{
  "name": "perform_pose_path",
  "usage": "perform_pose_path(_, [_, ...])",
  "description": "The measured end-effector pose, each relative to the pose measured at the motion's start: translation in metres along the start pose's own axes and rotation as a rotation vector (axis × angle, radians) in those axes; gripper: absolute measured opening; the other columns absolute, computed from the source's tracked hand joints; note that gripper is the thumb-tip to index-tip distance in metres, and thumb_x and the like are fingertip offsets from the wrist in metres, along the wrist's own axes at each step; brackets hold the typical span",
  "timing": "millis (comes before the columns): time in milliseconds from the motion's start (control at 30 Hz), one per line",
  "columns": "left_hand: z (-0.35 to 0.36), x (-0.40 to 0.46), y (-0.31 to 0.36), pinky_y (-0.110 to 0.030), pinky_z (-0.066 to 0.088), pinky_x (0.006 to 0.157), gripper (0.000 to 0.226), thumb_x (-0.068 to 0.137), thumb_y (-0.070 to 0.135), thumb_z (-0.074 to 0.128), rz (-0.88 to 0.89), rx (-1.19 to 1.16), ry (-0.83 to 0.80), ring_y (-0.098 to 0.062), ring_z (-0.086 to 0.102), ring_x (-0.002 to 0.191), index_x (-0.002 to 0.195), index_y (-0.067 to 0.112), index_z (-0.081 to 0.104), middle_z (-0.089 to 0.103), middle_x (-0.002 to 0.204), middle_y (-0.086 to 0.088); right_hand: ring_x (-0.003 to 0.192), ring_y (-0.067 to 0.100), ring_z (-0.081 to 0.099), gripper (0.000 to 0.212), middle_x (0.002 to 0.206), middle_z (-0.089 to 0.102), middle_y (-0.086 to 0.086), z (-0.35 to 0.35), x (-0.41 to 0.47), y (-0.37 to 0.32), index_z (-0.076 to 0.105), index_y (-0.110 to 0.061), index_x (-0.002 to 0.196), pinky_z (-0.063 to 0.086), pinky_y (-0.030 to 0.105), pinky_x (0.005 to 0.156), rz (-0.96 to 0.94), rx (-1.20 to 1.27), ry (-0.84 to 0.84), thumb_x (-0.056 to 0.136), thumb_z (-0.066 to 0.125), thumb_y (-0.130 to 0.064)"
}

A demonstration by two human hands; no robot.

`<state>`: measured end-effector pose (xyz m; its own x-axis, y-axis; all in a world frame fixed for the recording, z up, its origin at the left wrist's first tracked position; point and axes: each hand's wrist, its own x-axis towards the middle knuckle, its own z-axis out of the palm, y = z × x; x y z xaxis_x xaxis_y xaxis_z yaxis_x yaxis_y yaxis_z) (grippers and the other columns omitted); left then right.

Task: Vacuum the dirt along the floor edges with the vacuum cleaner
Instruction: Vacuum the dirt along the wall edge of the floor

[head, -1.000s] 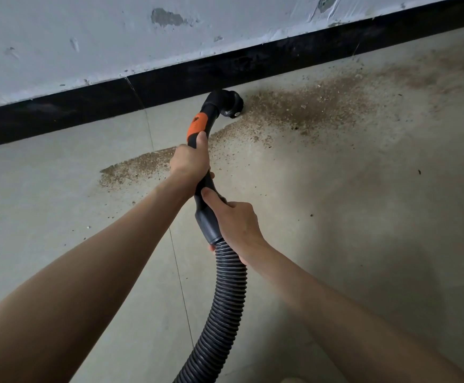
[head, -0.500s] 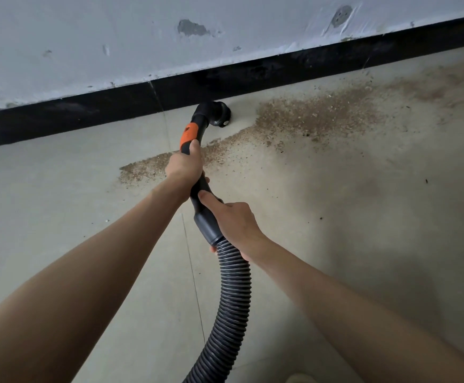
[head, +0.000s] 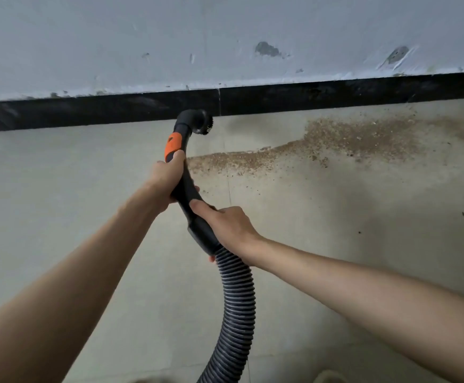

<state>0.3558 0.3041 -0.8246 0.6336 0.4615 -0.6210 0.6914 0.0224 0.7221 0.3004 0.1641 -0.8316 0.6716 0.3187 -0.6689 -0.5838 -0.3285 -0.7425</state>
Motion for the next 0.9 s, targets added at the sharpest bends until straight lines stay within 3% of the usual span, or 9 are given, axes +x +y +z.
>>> perform_pose_path(67, [-0.025, 0.0, -0.004, -0.024, 0.047, 0.037, 0.034, 0.097, 0.036, 0.042, -0.02, -0.041, 0.025, -0.024, 0.062, 0.059, 0.112, 0.005, 0.04, 0.057, 0.085, -0.012, 0.04, 0.026, 0.058, 0.055, 0.05, 0.059, 0.006, 0.018, -0.003, -0.011, 0.059, -0.004, 0.069, 0.048, 0.028, 0.042, 0.018, -0.056, -0.018, 0.075, 0.069, -0.058])
perform_pose_path(267, [-0.076, -0.006, -0.037, -0.031, 0.047, 0.047, 0.036, 0.098, 0.041, 0.038, -0.066, -0.099, 0.076, -0.025, 0.06, 0.058, 0.106, 0.006, 0.038, 0.052, 0.08, -0.01, 0.039, 0.026, 0.057, 0.056, 0.055, 0.059, 0.008, 0.068, -0.019, -0.013, 0.062, -0.002, 0.079, 0.046, 0.025, 0.04, 0.104, -0.136, -0.092, 0.076, 0.069, -0.057])
perform_pose_path(433, [-0.09, -0.011, -0.069, -0.03, 0.048, 0.049, 0.035, 0.098, 0.037, 0.038, -0.097, -0.122, 0.027, -0.025, 0.061, 0.054, 0.08, 0.008, 0.039, 0.054, 0.075, -0.011, 0.04, 0.025, 0.056, 0.056, 0.057, 0.06, 0.01, 0.084, -0.032, 0.0, 0.063, -0.002, 0.082, 0.044, 0.022, 0.04, 0.185, -0.137, -0.124, 0.077, 0.068, -0.057])
perform_pose_path(633, [-0.083, -0.01, -0.071, -0.043, 0.056, 0.076, 0.037, 0.098, 0.043, 0.036, -0.076, -0.074, 0.008, -0.03, 0.064, 0.073, 0.077, 0.011, 0.039, 0.055, 0.082, -0.011, 0.041, 0.026, 0.057, 0.056, 0.056, 0.061, 0.01, 0.081, -0.035, 0.005, 0.062, -0.003, 0.078, 0.047, 0.024, 0.042, 0.206, -0.119, -0.098, 0.076, 0.067, -0.059])
perform_pose_path(767, [-0.068, -0.012, -0.069, -0.049, 0.055, 0.084, 0.039, 0.098, 0.043, 0.035, -0.055, -0.037, 0.0, -0.036, 0.065, 0.093, 0.079, 0.009, 0.042, 0.056, 0.088, -0.013, 0.041, 0.026, 0.057, 0.057, 0.051, 0.061, 0.008, 0.073, -0.035, 0.012, 0.063, -0.003, 0.077, 0.047, 0.024, 0.042, 0.22, -0.1, -0.054, 0.075, 0.067, -0.06])
perform_pose_path(900, [-0.059, -0.011, -0.067, -0.049, 0.055, 0.084, 0.039, 0.097, 0.042, 0.036, -0.045, -0.015, -0.017, -0.037, 0.065, 0.096, 0.085, 0.007, 0.045, 0.058, 0.093, -0.015, 0.04, 0.026, 0.057, 0.057, 0.051, 0.061, 0.008, 0.067, -0.034, 0.017, 0.062, -0.003, 0.077, 0.047, 0.024, 0.043, 0.221, -0.079, -0.033, 0.074, 0.067, -0.059])
